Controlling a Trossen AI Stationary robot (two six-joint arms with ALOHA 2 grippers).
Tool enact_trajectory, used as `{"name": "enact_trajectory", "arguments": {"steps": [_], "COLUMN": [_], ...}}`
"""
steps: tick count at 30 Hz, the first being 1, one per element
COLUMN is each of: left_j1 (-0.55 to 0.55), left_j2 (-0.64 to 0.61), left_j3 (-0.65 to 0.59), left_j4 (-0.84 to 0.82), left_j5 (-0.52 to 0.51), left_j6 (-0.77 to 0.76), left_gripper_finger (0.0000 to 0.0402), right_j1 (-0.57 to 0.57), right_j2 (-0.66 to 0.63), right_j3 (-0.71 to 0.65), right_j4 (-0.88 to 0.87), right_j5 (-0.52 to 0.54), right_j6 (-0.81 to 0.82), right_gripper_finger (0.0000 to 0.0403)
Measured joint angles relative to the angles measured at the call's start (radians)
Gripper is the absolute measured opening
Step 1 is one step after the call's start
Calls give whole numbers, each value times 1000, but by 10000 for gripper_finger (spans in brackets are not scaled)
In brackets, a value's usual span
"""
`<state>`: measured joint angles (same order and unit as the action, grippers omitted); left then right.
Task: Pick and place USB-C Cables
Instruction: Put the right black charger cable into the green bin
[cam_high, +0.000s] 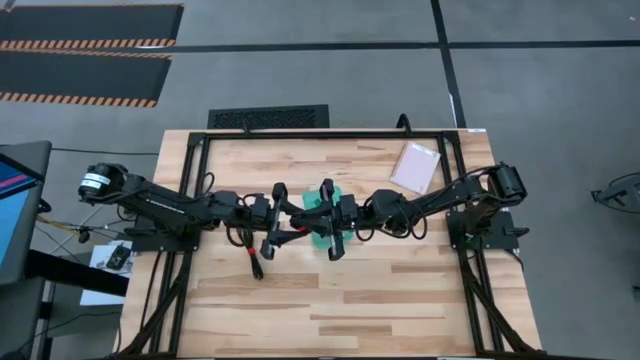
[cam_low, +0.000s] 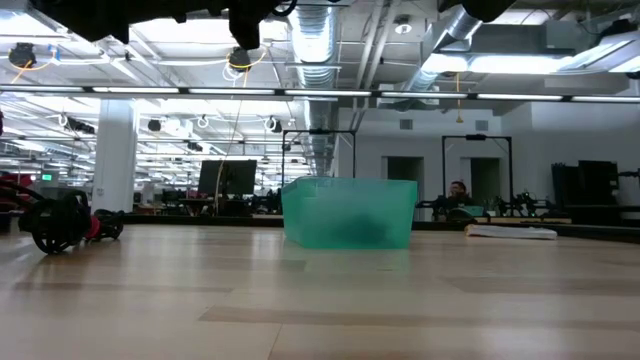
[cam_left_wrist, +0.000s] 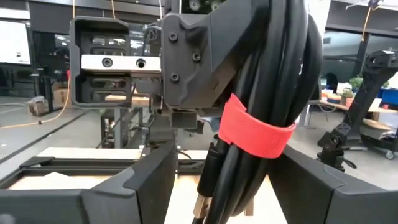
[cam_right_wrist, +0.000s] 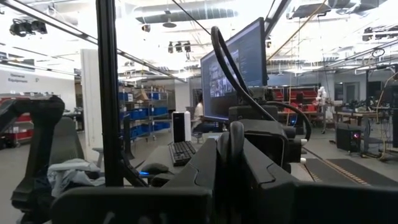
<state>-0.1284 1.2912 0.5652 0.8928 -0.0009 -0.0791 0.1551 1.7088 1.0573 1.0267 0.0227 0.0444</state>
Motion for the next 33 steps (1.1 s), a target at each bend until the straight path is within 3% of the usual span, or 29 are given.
{"name": "enact_trajectory", "arguments": {"steps": [5, 14, 25, 33], "left_j1": [0, -1, 1, 1], "left_j2": [0, 0, 0, -3], "left_j3": [0, 0, -1, 0], "left_j4": [0, -7, -62, -84], "left_j5": [20, 32, -21, -74], "left_j6": [-3, 25, -35, -62], "left_gripper_finger": [192, 37, 36, 36], "right_j1": [0, 0, -35, -66], "right_j2": [0, -2, -35, -247], "right_j3": [0, 0, 1, -2], "right_j4": [-1, -17, -175, -553], "right_j5": [0, 4, 78, 85], "right_j6": [5, 14, 117, 112], "right_gripper_finger": [42, 44, 87, 149]}}
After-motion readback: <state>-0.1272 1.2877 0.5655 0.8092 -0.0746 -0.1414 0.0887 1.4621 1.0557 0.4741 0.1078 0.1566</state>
